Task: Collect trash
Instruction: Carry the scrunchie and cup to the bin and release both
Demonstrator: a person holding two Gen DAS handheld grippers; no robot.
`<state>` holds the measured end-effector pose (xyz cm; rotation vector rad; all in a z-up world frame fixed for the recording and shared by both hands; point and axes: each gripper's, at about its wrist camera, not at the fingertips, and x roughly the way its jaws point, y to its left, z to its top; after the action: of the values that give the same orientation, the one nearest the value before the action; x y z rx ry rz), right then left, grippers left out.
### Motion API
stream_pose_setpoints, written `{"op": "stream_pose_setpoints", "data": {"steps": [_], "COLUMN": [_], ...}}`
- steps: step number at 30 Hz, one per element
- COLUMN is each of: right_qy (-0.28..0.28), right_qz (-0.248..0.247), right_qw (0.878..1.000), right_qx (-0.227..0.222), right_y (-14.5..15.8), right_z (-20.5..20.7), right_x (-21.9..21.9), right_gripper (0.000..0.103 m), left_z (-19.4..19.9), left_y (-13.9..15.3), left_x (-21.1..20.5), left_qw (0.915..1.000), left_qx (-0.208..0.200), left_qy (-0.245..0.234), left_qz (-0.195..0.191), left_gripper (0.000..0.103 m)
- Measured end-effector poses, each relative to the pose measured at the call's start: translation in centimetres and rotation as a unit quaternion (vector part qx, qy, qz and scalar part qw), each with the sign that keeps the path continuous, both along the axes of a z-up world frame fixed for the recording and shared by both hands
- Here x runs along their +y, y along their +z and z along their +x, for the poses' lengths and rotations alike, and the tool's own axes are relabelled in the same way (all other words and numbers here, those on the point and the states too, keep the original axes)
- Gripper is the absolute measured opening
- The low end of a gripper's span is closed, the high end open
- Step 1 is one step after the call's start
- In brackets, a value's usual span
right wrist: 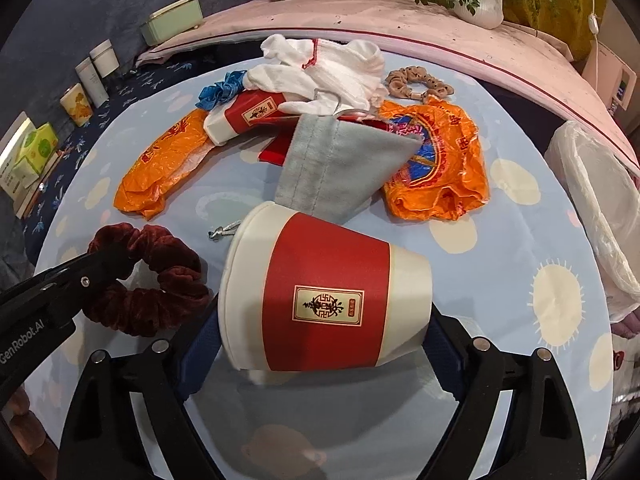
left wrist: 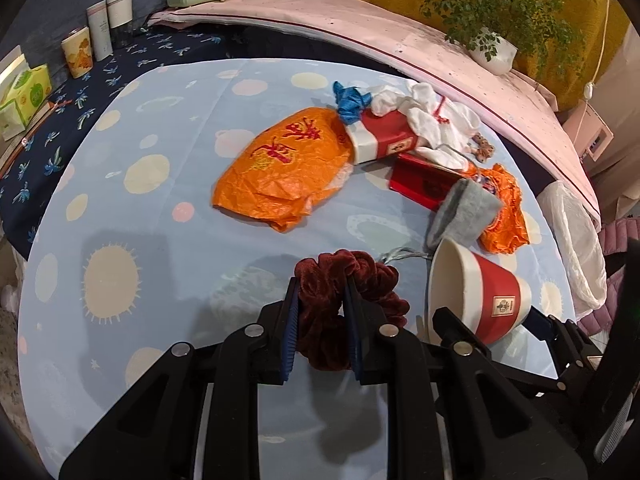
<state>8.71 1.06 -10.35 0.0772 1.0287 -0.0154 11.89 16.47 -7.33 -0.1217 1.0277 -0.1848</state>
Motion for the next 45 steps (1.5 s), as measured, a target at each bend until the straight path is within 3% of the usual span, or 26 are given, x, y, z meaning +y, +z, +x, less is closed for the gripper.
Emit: {"op": "stream_pose_setpoints", "data": {"steps": [10,19,35,45], "right_qy": [-0.018,-0.082,-0.187,-0.229], "right_qz": [-0.002,-0.005,-0.025,-0.028], "right_qw": [0.999,0.994,0.979,0.970], "right_qx": [-0.045,-0.069,-0.082,-0.078], "right_y": [4.2,6.6,6.4,5.4], "right_z": [-2.3,-3.7,-4.6,-3.4], "right_x": [-4.5,-11.7,-25.4,-31.2], "right_gripper": [0.085,0.085,0.086,0.086], "left_z": [-0.8,-1.1,0.5,2.2], "left_y": [2.6,4.9,6.9,6.9], "left_x": [-5.3,-12.1,-28.2,-36.6], "left_qw": [0.9988,0.9949,0.9769,0.9641], "left_qx": [-0.020,-0.041,-0.058,-0.059], "left_qy": [-0.043,-0.092,-0.205,-0.258], "left_qz": [-0.010,-0.011,-0.015,-0.012], "left_gripper": [0.020,0.020,0.021,0.024]}}
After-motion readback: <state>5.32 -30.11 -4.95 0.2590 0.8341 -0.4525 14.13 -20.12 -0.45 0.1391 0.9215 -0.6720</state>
